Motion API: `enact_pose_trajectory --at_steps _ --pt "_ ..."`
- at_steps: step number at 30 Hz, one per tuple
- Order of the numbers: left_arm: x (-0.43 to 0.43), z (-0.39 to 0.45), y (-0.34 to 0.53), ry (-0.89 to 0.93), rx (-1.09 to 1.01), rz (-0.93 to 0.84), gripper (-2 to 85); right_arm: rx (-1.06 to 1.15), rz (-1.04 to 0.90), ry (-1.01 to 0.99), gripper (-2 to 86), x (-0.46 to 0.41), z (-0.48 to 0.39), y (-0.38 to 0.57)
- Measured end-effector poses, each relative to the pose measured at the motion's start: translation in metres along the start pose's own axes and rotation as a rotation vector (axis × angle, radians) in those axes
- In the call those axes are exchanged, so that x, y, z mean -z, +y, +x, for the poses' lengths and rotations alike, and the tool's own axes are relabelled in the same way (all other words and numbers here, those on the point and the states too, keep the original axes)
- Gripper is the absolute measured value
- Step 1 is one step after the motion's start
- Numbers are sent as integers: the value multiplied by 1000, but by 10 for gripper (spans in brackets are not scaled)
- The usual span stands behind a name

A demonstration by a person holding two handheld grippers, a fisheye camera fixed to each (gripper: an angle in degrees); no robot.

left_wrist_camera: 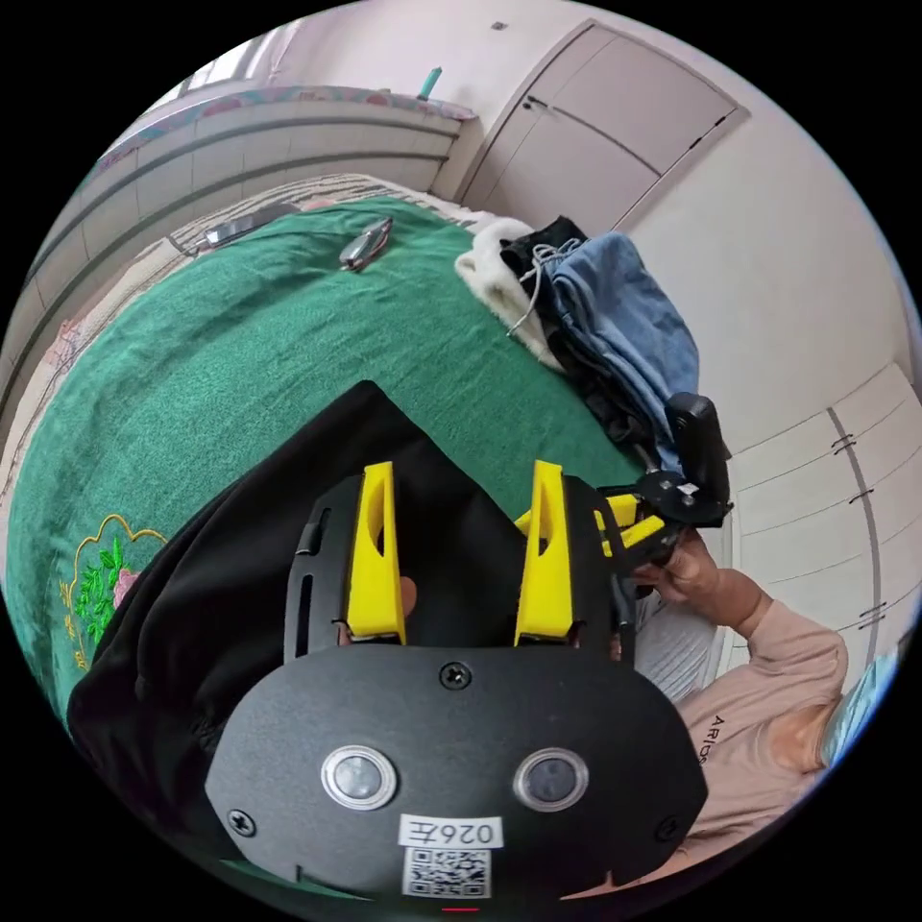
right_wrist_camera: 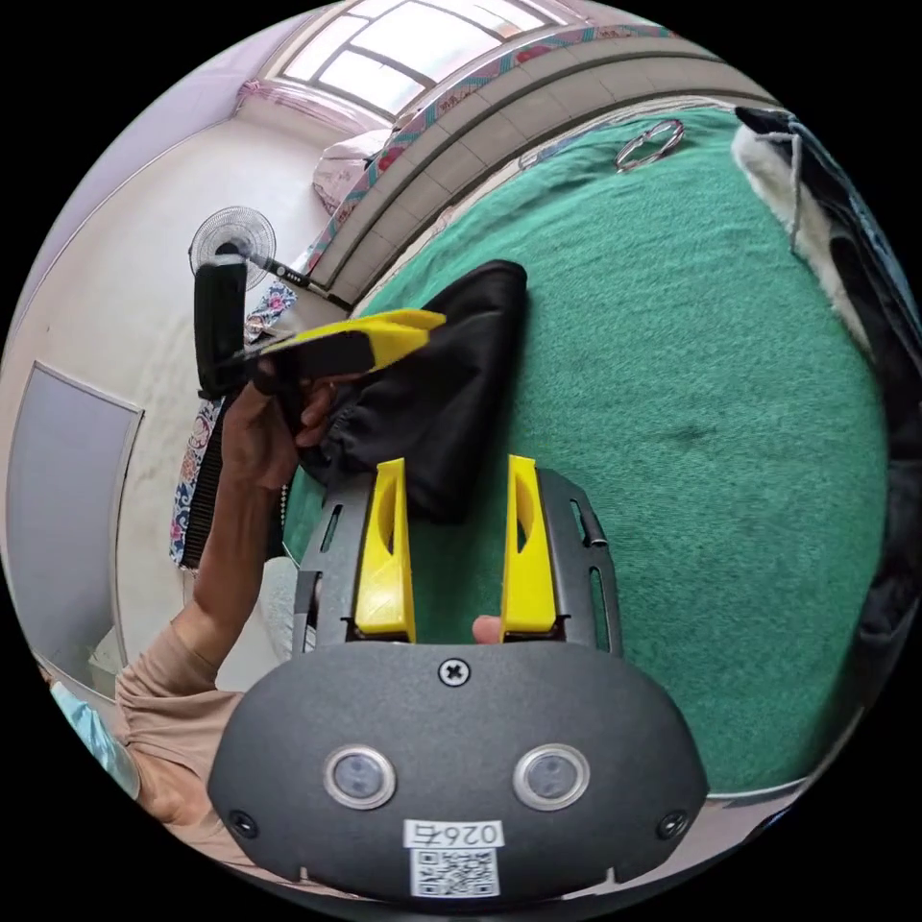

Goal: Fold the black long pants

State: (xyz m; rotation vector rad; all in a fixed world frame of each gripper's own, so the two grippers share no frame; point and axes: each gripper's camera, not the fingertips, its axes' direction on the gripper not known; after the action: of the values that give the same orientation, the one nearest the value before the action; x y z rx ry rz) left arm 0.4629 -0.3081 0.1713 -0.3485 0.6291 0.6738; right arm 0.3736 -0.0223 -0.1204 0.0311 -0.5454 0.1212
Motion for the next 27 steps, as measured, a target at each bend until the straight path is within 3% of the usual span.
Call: enact_pose_trajectory --at_steps 3,5,9,13,19,27 --pt "-21 5 -19 -86 66 -137 225 25 11 68 91 -7 -7 0" --pt "-23 13 -27 -294 70 -229 167 90 -47 74 36 -10 -14 -2" --pt "-19 19 -31 -331 15 -311 104 150 -59 84 6 2 -18 0" --pt "12 4 -26 -23 68 -195 35 151 -46 -16 1 33 -11 5" --pt "67 -3 -9 499 59 93 20 185 107 -42 0 125 -14 38" --pt "180 -28 41 636 -52 280 18 354 260 -37 -2 174 -85 56"
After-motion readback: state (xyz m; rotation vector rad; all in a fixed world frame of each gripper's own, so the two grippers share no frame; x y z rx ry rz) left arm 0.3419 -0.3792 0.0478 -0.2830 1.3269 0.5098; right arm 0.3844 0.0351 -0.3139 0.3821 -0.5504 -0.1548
